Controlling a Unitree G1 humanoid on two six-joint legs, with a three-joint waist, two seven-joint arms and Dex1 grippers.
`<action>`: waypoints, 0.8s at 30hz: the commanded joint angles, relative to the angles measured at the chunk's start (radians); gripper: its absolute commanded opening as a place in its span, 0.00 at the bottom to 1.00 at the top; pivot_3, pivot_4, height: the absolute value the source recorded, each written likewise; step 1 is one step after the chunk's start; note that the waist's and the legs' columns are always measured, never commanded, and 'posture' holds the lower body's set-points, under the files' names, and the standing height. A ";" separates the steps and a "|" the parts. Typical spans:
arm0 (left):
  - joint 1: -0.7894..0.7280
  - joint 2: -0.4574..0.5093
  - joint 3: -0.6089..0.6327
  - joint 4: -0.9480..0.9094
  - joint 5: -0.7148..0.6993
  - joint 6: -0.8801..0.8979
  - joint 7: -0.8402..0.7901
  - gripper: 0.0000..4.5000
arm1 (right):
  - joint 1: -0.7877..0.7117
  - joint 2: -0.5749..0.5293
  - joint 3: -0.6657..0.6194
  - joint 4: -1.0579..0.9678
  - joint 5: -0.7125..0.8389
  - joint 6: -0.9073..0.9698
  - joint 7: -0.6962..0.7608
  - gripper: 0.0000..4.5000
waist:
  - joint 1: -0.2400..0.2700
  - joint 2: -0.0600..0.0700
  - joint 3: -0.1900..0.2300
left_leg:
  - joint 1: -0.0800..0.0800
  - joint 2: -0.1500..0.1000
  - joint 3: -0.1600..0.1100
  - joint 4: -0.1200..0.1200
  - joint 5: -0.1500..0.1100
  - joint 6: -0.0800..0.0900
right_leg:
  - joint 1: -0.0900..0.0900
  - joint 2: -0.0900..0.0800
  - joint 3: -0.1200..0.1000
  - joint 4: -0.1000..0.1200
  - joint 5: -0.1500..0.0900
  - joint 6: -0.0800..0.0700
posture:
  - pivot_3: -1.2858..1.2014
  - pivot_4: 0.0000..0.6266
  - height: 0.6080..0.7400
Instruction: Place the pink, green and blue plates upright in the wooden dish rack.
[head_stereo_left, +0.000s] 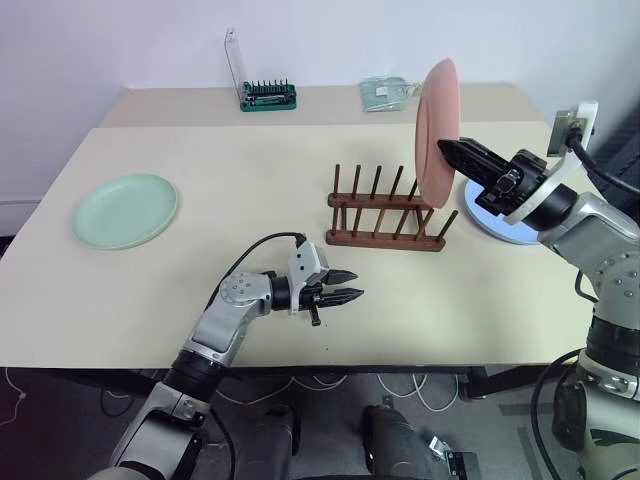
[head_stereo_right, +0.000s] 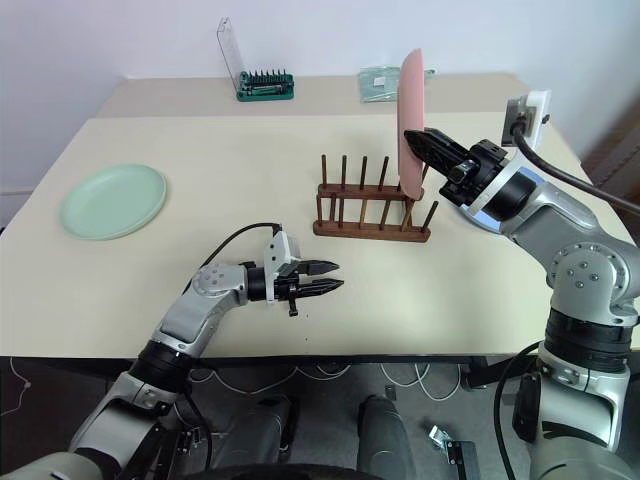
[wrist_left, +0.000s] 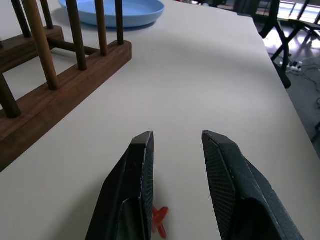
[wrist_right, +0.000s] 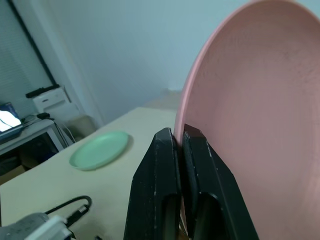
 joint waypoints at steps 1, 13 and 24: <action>0.003 0.007 0.017 -0.040 -0.010 -0.001 0.004 0.35 | -0.015 -0.021 -0.017 0.012 -0.015 -0.025 0.025 0.01 | -0.002 0.000 0.000 | 0.000 0.000 0.000 0.000 0.000 0.000 | 0.000 0.000 0.000 0.000 0.000 0.000 | 0.52 0.24 1.00; 0.001 0.013 0.014 -0.040 -0.012 0.000 0.000 0.35 | -0.006 0.032 -0.113 0.140 0.081 0.012 -0.018 0.01 | -0.002 0.000 0.000 | 0.000 0.000 0.000 0.000 0.000 0.000 | 0.000 0.000 0.000 0.000 0.000 0.000 | 0.52 0.24 1.00; 0.007 0.022 0.021 -0.045 -0.010 -0.003 0.009 0.35 | 0.009 0.033 -0.113 0.149 0.008 -0.065 -0.037 0.88 | -0.013 0.000 0.000 | 0.000 0.000 0.000 0.000 0.000 0.000 | 0.000 0.000 0.000 0.000 0.000 0.000 | 0.52 0.24 1.00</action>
